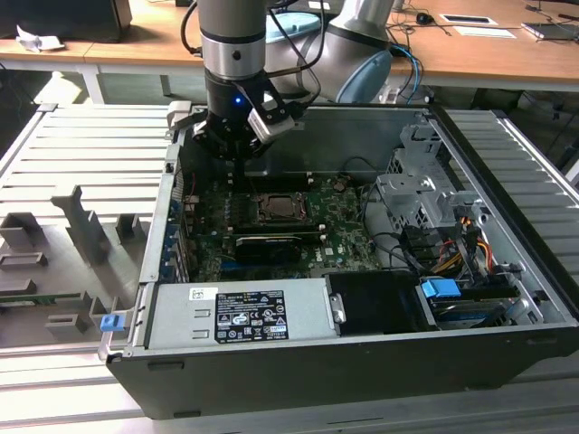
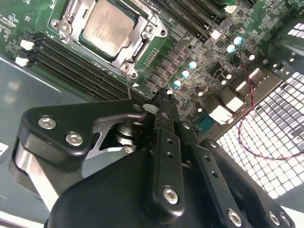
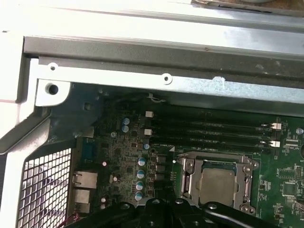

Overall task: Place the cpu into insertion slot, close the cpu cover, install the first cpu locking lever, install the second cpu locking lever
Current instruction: 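Install the first cpu locking lever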

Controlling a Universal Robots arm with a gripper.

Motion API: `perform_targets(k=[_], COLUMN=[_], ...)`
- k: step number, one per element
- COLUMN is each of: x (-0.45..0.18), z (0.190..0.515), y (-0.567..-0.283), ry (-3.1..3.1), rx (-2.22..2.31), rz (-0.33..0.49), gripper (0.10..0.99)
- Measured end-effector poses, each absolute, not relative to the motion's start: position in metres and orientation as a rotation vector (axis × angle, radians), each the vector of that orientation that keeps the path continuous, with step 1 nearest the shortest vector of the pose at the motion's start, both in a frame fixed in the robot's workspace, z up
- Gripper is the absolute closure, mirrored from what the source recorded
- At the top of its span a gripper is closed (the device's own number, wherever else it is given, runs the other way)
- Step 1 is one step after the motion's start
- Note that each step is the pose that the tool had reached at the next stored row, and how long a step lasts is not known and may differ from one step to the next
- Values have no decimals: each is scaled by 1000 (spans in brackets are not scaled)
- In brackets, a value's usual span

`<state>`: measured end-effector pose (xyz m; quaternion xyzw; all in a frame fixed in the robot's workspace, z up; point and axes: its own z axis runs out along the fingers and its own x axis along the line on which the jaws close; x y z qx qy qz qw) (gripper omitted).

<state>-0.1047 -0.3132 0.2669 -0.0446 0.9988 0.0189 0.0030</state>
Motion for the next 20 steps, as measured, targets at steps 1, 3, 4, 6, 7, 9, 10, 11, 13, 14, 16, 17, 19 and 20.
perform_targets(k=[1, 3, 4, 6, 7, 9, 10, 11, 13, 14, 16, 17, 19, 20], x=[-105, -106, -106, -106, -107, -107, -107, -107, -107, -107, -107, -107, -107, -107], z=[267, 267, 267, 267, 266, 264, 262, 262, 261, 261, 260, 260, 259, 259], y=[-313, -312, -312, -311, -311, -310, -308, -307, -304, -303, -299, -298, -295, -295], ry=[3132, 3132, 3133, 3133, 3132, 3133, 3132, 3132, 3132, 3132, 3132, 3132, 3132, 3132], rx=[-138, -127, -121, -113, -113, -112, -111, -112, -111, -111, -110, -110, -107, -105], rz=[59, 59, 60, 64, 68, 70, 71, 72, 77, 79, 84, 85, 86, 86], gripper=[980, 980, 980, 980, 980, 980, 980, 980, 980, 980, 980, 980, 980, 980])
